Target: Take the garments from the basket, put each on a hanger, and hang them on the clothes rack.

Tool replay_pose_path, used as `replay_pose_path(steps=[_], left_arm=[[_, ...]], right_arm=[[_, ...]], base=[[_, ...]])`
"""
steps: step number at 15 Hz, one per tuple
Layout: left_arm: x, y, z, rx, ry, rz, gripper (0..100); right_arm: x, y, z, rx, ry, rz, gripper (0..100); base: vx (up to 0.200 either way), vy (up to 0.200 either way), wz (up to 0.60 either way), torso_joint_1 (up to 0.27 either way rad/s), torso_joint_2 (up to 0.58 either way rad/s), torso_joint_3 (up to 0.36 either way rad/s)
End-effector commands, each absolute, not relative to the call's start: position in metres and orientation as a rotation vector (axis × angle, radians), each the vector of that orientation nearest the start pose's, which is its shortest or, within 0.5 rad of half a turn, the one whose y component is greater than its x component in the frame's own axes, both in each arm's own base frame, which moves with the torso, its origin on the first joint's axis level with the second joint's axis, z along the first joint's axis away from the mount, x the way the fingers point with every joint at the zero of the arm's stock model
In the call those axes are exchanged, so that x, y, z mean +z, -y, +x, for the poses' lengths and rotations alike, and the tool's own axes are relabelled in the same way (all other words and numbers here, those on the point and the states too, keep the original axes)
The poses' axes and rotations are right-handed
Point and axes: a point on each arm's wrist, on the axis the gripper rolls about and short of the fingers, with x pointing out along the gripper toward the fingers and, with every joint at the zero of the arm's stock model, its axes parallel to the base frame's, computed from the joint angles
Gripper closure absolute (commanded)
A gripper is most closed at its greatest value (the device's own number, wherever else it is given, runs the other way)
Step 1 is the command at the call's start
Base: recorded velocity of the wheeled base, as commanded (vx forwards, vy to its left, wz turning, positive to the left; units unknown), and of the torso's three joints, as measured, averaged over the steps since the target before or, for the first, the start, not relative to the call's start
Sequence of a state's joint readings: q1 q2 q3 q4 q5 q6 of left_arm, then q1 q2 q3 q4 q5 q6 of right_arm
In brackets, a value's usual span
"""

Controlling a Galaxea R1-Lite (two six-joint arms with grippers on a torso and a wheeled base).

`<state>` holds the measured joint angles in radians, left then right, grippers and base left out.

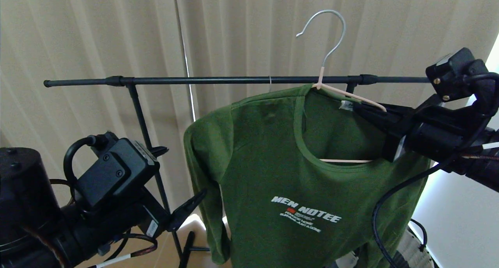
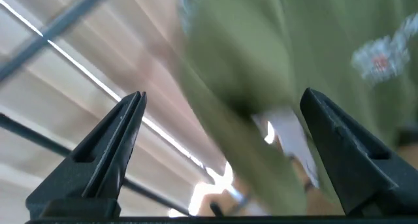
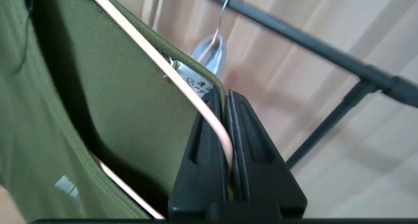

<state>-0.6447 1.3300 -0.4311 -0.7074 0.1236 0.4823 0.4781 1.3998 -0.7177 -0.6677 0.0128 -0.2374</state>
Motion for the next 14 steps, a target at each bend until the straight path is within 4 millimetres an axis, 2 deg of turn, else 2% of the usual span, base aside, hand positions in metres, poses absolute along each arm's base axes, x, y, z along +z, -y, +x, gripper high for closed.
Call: replay_pose_path(steps=[1,5,9,10,14], left_arm=[[0.18,0.115,0.158,-0.553,-0.058,0.544,0],[0.177,0.104,0.17,-0.475,-0.097,0.534,0],[0.174,0.107,0.176,-0.466,-0.101,0.475,0],[0.174,0.107,0.177,-0.465,-0.098,0.474,100],[0.169,0.098,0.177,-0.428,-0.116,0.487,100]], right_arm=[[0.25,-0.104,0.201,0.487,0.075,-0.229,100],[0.251,-0.104,0.196,0.533,0.09,-0.226,100],[0.25,-0.109,0.195,0.555,0.086,-0.227,100],[0.25,-0.109,0.195,0.555,0.086,-0.227,100],[0.25,-0.109,0.195,0.549,0.083,-0.229,100]], base=[[0.0,0.0,0.0,0.0,0.0,0.0],[0.0,0.0,0.0,0.0,0.0,0.0],[0.0,0.0,0.0,0.0,0.0,0.0],[0.0,0.0,0.0,0.0,0.0,0.0],[0.0,0.0,0.0,0.0,0.0,0.0]])
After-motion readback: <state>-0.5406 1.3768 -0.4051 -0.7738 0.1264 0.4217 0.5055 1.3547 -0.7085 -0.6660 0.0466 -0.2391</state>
